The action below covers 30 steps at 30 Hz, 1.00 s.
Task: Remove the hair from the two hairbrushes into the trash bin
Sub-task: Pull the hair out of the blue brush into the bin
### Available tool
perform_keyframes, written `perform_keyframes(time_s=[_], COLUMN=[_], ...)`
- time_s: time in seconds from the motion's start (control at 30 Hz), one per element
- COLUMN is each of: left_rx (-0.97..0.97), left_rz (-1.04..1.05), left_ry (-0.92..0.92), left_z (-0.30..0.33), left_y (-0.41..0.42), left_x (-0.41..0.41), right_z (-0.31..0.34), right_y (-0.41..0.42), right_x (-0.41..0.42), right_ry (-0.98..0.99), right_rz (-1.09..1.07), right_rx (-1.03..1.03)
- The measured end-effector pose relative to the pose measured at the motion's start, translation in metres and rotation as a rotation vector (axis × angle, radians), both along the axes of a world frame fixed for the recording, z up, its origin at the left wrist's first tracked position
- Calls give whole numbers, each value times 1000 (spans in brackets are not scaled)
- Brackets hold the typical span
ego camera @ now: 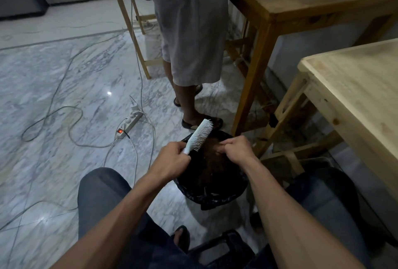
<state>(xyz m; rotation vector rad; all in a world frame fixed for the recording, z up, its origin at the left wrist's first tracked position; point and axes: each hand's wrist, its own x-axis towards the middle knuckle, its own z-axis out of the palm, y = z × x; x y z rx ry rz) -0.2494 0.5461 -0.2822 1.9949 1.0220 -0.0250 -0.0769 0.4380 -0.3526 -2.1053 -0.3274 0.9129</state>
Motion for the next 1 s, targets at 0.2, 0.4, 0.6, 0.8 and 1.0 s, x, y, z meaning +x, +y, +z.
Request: perform_keyframes(time_s=[0.2,0.4,0.6,0.8,1.0], left_rx=[132,175,266,420,419], left_rz=[78,6,-93,-131,-121], left_ry=[-36,-43,-86,-32,-48], left_z=[4,0,-10,-19,-18], left_y=[10,4,-8,-11,-8], left_x=[-3,1,9,7,9], right_z=[-3,23,30,30,27], right_y=[-10,7,15,23,25], right_x=[6,-2,-8,-14,-14], right_ry=[47,207,362,233,120], right_rz=[-64,181,198,19,-46], right_rx=[-152,63,318,241,134])
